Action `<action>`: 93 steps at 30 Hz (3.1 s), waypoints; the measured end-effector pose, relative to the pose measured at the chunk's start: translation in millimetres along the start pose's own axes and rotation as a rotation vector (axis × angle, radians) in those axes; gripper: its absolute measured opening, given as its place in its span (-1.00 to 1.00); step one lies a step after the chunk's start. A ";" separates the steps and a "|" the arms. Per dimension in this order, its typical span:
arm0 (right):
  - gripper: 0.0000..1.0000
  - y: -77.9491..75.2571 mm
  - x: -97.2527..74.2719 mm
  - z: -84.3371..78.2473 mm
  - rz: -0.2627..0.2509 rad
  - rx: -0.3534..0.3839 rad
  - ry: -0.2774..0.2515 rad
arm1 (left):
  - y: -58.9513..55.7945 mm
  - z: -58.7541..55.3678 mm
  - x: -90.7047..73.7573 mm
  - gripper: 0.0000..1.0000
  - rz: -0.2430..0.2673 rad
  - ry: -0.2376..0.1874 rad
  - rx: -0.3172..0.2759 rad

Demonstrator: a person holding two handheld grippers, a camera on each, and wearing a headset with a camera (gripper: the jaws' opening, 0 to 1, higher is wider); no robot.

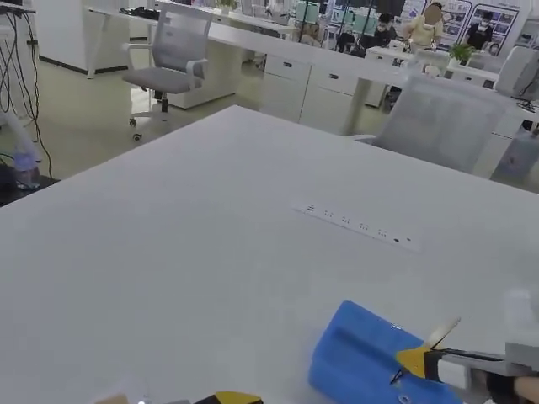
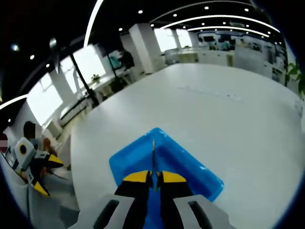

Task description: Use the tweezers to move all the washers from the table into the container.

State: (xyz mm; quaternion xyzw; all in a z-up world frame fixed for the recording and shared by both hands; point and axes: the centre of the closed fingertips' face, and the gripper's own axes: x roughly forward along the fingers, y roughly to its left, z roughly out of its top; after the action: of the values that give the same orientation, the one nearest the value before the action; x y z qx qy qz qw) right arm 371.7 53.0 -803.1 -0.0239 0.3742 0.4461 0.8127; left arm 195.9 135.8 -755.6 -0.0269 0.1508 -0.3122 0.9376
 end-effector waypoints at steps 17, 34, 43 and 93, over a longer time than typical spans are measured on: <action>-0.91 -9.7 17.3 -11.3 -0.024 -0.071 0.033 | 0.7 -0.6 -0.4 -0.04 0.000 -0.002 -0.001; -0.90 -5.4 3.9 -9.7 -0.079 -0.156 -0.013 | -0.3 0.6 -0.2 -0.05 -0.008 -0.011 0.002; -0.91 33.4 -25.3 2.2 -0.049 -0.203 -0.083 | 0.2 -0.6 0.0 -0.06 -0.005 -0.006 -0.001; -0.90 89.7 -30.3 -98.7 0.064 -0.056 0.025 | -0.5 -1.4 1.1 -0.07 -0.008 0.010 -0.003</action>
State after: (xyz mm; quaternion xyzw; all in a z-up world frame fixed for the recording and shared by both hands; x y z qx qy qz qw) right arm 237.3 48.7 -828.5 -0.0403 0.3722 0.4820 0.7921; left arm 196.1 134.8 -757.2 -0.0272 0.1558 -0.3160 0.9355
